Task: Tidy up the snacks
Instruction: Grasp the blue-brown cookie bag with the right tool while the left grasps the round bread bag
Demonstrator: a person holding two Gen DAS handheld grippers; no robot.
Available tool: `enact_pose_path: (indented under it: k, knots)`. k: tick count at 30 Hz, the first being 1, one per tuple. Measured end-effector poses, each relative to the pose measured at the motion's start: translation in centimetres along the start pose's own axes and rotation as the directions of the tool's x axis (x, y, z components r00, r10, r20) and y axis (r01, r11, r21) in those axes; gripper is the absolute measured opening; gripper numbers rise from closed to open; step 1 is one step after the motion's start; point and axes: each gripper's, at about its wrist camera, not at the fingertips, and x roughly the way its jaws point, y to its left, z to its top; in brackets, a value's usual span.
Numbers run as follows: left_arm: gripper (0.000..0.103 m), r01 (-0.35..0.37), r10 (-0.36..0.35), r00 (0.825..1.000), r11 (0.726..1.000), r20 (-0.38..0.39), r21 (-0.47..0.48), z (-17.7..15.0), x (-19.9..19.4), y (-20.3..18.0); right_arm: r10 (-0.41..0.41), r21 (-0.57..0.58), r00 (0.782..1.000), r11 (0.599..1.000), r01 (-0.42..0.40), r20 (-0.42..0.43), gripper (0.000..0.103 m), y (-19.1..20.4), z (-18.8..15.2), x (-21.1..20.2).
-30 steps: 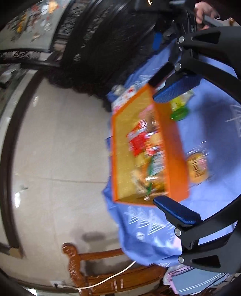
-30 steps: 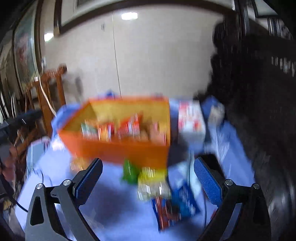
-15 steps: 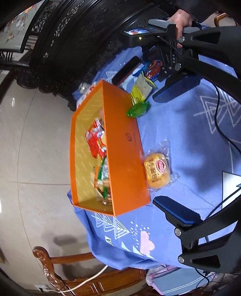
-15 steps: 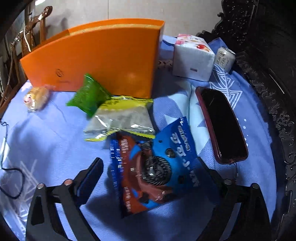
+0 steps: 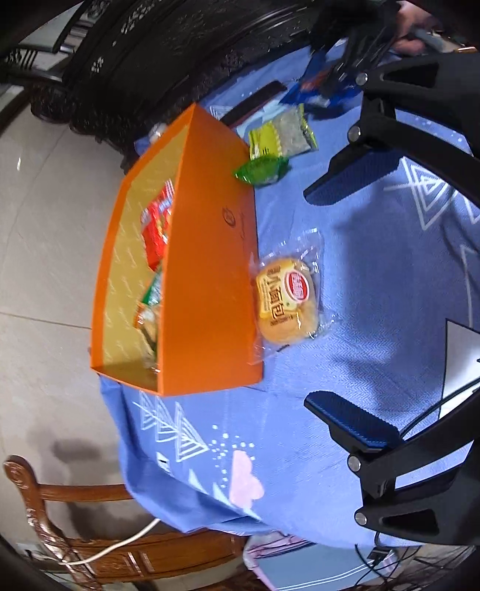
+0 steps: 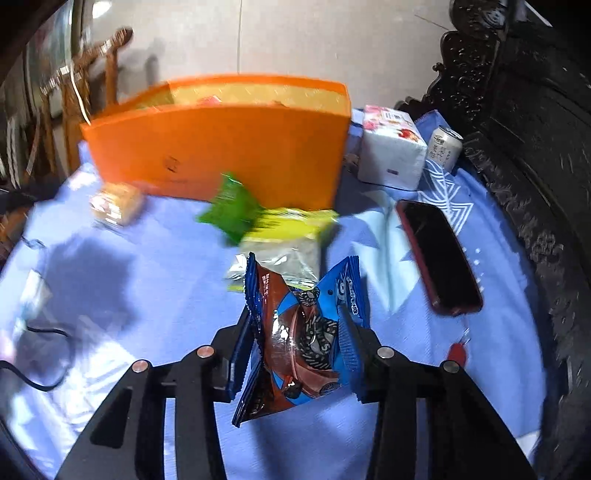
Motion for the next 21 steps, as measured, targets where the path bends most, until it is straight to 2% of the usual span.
enact_pose_path:
  k: [4,8,15,18,20,21]
  knots:
    - [0.099,-0.026,0.024,0.999,0.998,-0.042,-0.052,0.2,3.0,0.2,0.071,0.044,0.996,0.996,-0.073,0.050,0.044,2.0,-0.1,-1.7]
    - [0.099,-0.065,0.061,0.995,0.996,-0.078,-0.053,0.3,5.9,-0.5,0.147,0.048,0.982,0.987,-0.153,0.115,0.044,4.4,0.6,-3.4]
    - [0.099,-0.089,0.081,0.991,0.993,-0.109,-0.073,1.0,9.7,-0.8,0.192,0.060,0.976,0.978,-0.199,0.099,0.044,6.1,1.2,-3.3]
    - [0.098,-0.079,0.073,0.994,0.994,-0.081,-0.079,0.9,10.0,-0.7,0.204,0.064,0.975,0.976,-0.210,0.085,0.044,6.5,0.9,-2.9]
    - [0.089,-0.079,0.074,0.995,0.994,-0.069,-0.071,0.9,9.9,-0.8,0.208,0.062,0.975,0.975,-0.213,0.077,0.044,6.6,0.7,-2.7]
    - [0.079,-0.075,0.071,0.995,0.996,-0.064,-0.057,0.8,9.8,-0.9,0.210,0.068,0.975,0.974,-0.215,0.072,0.044,6.7,0.6,-2.6]
